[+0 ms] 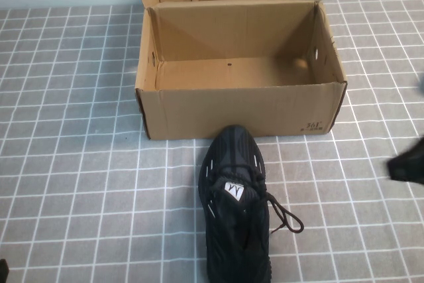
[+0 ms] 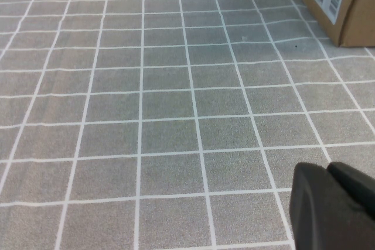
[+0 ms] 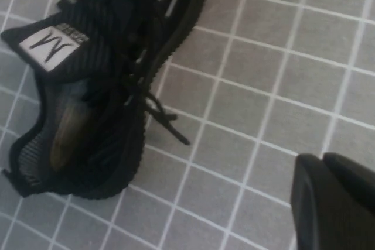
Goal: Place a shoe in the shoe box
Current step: Pick up the shoe from the table
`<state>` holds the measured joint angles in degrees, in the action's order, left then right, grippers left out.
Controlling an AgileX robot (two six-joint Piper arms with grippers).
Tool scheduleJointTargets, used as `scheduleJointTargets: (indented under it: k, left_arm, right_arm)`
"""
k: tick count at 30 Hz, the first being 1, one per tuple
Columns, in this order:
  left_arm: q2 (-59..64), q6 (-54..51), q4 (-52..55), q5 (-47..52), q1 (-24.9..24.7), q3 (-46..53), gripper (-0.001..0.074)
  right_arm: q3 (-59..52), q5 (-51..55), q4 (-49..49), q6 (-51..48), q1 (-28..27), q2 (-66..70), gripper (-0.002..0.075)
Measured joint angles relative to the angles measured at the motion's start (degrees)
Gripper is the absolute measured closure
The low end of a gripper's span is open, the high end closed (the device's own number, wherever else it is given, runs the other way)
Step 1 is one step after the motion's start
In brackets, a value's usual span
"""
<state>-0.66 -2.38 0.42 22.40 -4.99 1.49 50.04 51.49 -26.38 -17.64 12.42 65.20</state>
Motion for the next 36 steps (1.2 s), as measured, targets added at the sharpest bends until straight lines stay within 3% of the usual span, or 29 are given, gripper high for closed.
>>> scheduleJointTargets:
  k: [9,14,18,22,29,36]
  left_arm:
    - [0.00,0.00,0.00,0.00,0.00,0.00,0.0736]
    - [0.00,0.00,0.00,0.00,0.00,0.00,0.0736]
    - [0.00,0.00,0.00,0.00,0.00,0.00,0.0736]
    - [0.00,0.00,0.00,0.00,0.00,0.00,0.0736]
    - [0.00,0.00,0.00,0.00,0.00,0.00,0.0736]
    - [0.00,0.00,0.00,0.00,0.00,0.00,0.0736]
  right_arm:
    - [11.44,-2.05,2.55,-4.70,22.99,13.80,0.0731]
    - [16.12,-2.05,4.98,-14.12,31.24,18.76,0.0628]
    - [18.77,-3.08,5.54,-19.09,33.03,22.55,0.0475]
    - [20.42,-5.86,6.40,-19.76,33.06,26.01,0.0386]
    - [23.85,-8.24,10.24,-19.28,33.15,31.49,0.0354]
    - [25.11,-8.35,26.38,-6.70,33.28,33.23,0.0353]
